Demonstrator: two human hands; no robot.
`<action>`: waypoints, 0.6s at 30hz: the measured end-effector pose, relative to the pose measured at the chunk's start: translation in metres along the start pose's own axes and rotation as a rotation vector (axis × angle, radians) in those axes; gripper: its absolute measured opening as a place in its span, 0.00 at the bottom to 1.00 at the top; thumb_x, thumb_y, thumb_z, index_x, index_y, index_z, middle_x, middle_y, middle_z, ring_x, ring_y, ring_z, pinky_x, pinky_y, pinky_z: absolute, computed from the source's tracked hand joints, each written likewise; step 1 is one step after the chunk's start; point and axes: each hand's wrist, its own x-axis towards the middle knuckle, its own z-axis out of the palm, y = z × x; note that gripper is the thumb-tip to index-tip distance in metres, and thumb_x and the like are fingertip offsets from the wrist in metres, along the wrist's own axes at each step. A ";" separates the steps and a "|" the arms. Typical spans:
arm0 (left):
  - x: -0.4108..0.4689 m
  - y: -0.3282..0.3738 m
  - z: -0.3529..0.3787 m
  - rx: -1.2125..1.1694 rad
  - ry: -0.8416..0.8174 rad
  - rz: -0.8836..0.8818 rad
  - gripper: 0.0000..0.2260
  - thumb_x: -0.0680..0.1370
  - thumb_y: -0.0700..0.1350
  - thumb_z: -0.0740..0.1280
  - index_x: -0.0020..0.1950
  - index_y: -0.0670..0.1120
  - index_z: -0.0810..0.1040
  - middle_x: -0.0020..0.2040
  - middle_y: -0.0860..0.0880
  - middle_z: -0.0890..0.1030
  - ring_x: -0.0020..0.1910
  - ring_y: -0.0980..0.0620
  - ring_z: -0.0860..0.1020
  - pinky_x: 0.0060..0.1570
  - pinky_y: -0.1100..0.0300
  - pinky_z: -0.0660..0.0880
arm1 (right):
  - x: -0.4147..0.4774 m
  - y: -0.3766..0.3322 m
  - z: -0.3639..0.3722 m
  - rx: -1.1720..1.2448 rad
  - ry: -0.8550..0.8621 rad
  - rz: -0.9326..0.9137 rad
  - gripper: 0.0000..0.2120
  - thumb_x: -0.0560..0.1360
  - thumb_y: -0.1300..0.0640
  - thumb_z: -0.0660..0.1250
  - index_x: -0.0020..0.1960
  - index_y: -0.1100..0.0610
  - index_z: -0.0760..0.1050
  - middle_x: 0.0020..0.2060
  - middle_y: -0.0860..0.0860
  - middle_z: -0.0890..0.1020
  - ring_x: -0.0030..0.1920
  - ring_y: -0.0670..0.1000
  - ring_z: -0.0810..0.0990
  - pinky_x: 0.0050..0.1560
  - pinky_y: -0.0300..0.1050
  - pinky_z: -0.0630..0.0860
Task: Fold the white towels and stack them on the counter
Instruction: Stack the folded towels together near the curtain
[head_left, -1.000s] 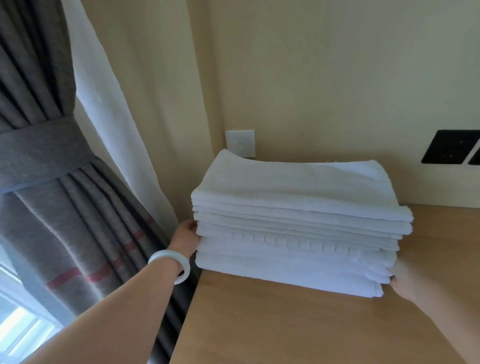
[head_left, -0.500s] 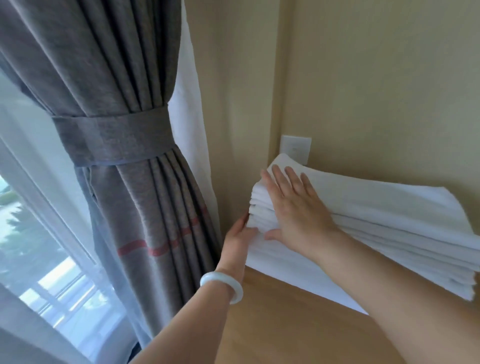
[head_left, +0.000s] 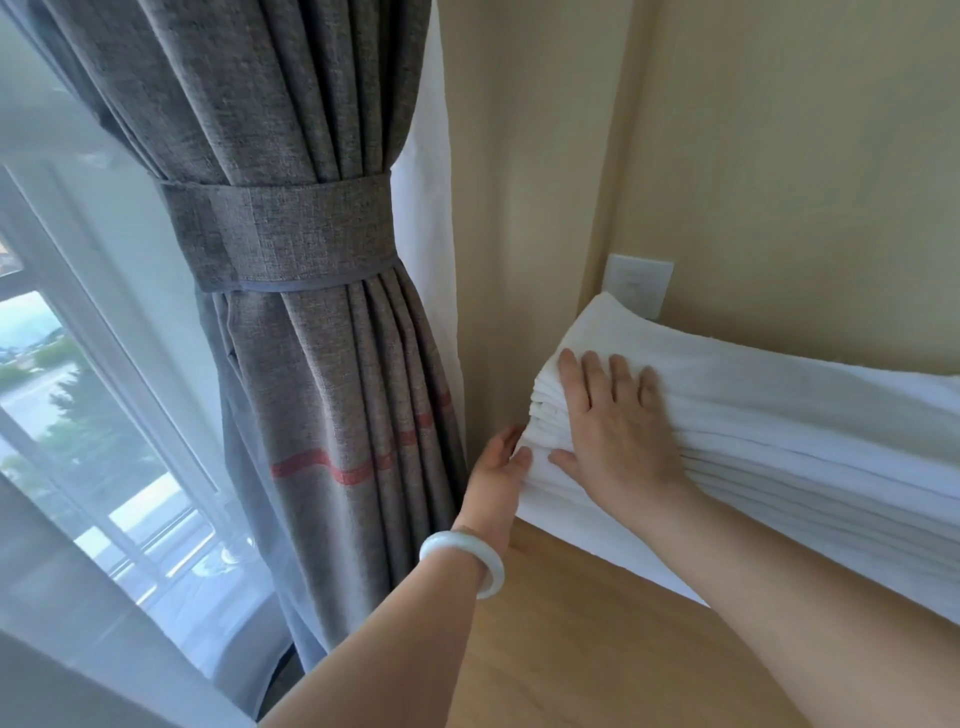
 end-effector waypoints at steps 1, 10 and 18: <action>0.001 -0.001 0.000 -0.026 0.013 0.000 0.18 0.81 0.44 0.62 0.71 0.53 0.71 0.63 0.51 0.80 0.62 0.51 0.78 0.68 0.48 0.71 | -0.001 -0.002 0.000 -0.003 -0.019 -0.004 0.49 0.67 0.39 0.72 0.76 0.63 0.53 0.69 0.63 0.67 0.68 0.68 0.66 0.68 0.67 0.62; 0.001 0.018 -0.007 -0.076 0.210 -0.038 0.12 0.82 0.39 0.59 0.51 0.52 0.79 0.52 0.51 0.82 0.56 0.50 0.80 0.58 0.57 0.76 | -0.008 0.032 -0.039 0.441 0.033 0.069 0.33 0.77 0.39 0.59 0.75 0.57 0.61 0.74 0.54 0.64 0.74 0.55 0.62 0.73 0.53 0.56; -0.002 0.027 -0.014 0.286 0.113 -0.098 0.14 0.71 0.44 0.77 0.53 0.47 0.79 0.50 0.50 0.81 0.51 0.50 0.80 0.56 0.52 0.79 | 0.015 0.099 -0.048 0.579 -0.081 0.140 0.15 0.81 0.52 0.59 0.66 0.45 0.75 0.65 0.50 0.77 0.60 0.55 0.75 0.56 0.48 0.70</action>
